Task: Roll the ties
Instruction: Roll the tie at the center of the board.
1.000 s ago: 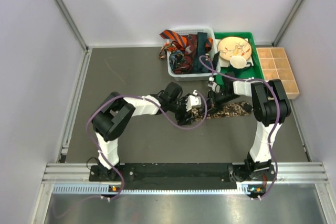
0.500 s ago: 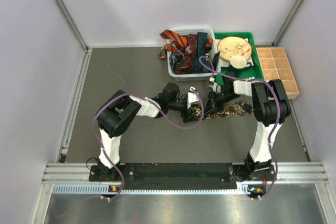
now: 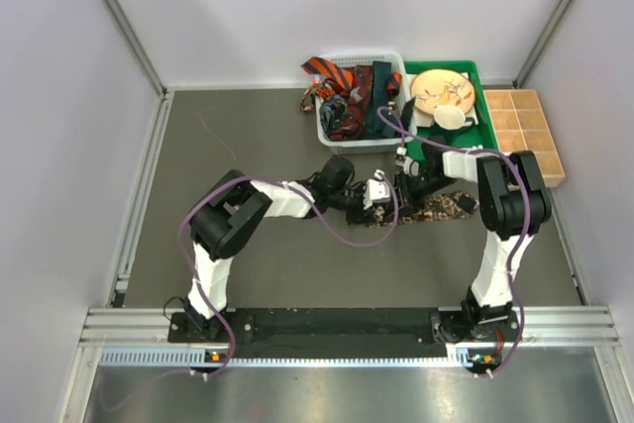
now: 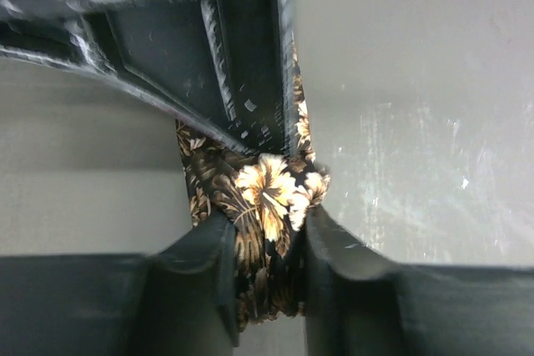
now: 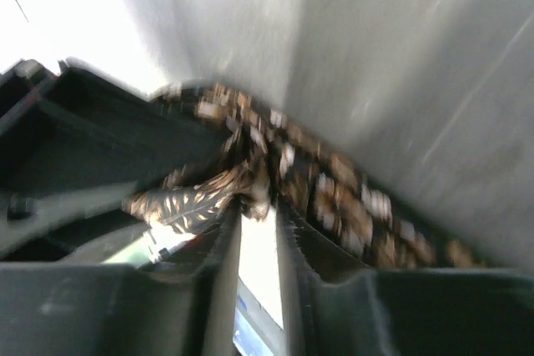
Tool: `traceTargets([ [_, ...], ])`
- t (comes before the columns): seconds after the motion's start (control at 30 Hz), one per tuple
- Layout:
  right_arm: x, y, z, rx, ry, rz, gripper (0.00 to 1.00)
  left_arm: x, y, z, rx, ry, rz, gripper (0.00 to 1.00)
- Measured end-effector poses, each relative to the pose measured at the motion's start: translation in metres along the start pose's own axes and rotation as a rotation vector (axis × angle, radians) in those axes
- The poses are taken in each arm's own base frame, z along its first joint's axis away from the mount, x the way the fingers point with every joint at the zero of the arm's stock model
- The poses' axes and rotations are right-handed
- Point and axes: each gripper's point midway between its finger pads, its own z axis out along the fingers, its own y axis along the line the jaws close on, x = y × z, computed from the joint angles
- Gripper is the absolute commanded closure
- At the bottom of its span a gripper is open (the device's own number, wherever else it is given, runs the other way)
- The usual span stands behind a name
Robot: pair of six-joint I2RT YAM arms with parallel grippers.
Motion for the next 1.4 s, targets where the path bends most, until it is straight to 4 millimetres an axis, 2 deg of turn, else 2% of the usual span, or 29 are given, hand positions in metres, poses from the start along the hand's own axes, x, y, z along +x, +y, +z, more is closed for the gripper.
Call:
traceTargets([
  [0.1, 0.006, 0.005, -0.009, 0.003, 0.008, 0.009, 0.61, 0.004, 0.001, -0.004, -0.002, 0.078, 0.014, 0.86],
  [0.23, 0.007, 0.018, -0.023, -0.022, -0.011, -0.014, 0.53, 0.010, 0.002, -0.013, 0.002, 0.164, 0.012, 0.87],
  [0.33, 0.006, 0.031, -0.031, -0.067, -0.029, -0.032, 0.50, 0.012, 0.002, -0.018, 0.001, 0.223, -0.007, 0.84],
  [0.53, 0.003, 0.043, -0.026, -0.127, -0.022, -0.009, 0.51, 0.012, 0.003, -0.020, -0.007, 0.320, -0.041, 0.79],
  [0.7, -0.007, 0.039, -0.010, -0.137, -0.009, 0.005, 0.54, 0.013, 0.003, -0.020, -0.009, 0.348, -0.044, 0.73],
  [0.8, -0.008, 0.037, 0.001, -0.142, 0.007, -0.001, 0.60, 0.013, 0.002, -0.019, -0.008, 0.355, -0.045, 0.71],
  [0.83, -0.008, 0.038, 0.002, -0.143, 0.009, -0.005, 0.75, 0.013, 0.002, -0.019, -0.008, 0.357, -0.046, 0.70],
  [0.9, -0.007, 0.040, 0.005, -0.150, 0.015, -0.003, 0.95, 0.013, 0.002, -0.019, -0.006, 0.360, -0.047, 0.68],
  [0.93, -0.007, 0.042, 0.005, -0.156, 0.016, -0.002, 1.00, 0.013, 0.002, -0.019, -0.005, 0.361, -0.047, 0.65],
  [1.0, -0.008, 0.042, 0.005, -0.155, 0.015, 0.001, 1.00, 0.014, 0.002, -0.019, -0.003, 0.362, -0.045, 0.55],
  [1.1, -0.008, 0.039, 0.005, -0.137, 0.015, 0.002, 1.00, 0.013, 0.000, -0.019, 0.006, 0.362, -0.047, 0.33],
  [1.13, -0.008, 0.036, 0.006, -0.120, 0.013, 0.004, 1.00, 0.013, -0.002, -0.019, 0.015, 0.360, -0.054, 0.24],
  [1.17, -0.008, 0.034, 0.006, -0.108, 0.011, 0.006, 1.00, 0.012, -0.004, -0.019, 0.023, 0.355, -0.059, 0.01],
  [1.27, -0.009, 0.023, 0.006, -0.052, 0.002, 0.011, 1.00, 0.008, -0.012, -0.023, 0.061, 0.308, -0.100, 0.01],
  [1.4, -0.010, 0.014, 0.005, -0.006, -0.010, 0.004, 1.00, 0.012, -0.011, -0.040, 0.051, 0.223, -0.143, 0.01],
])
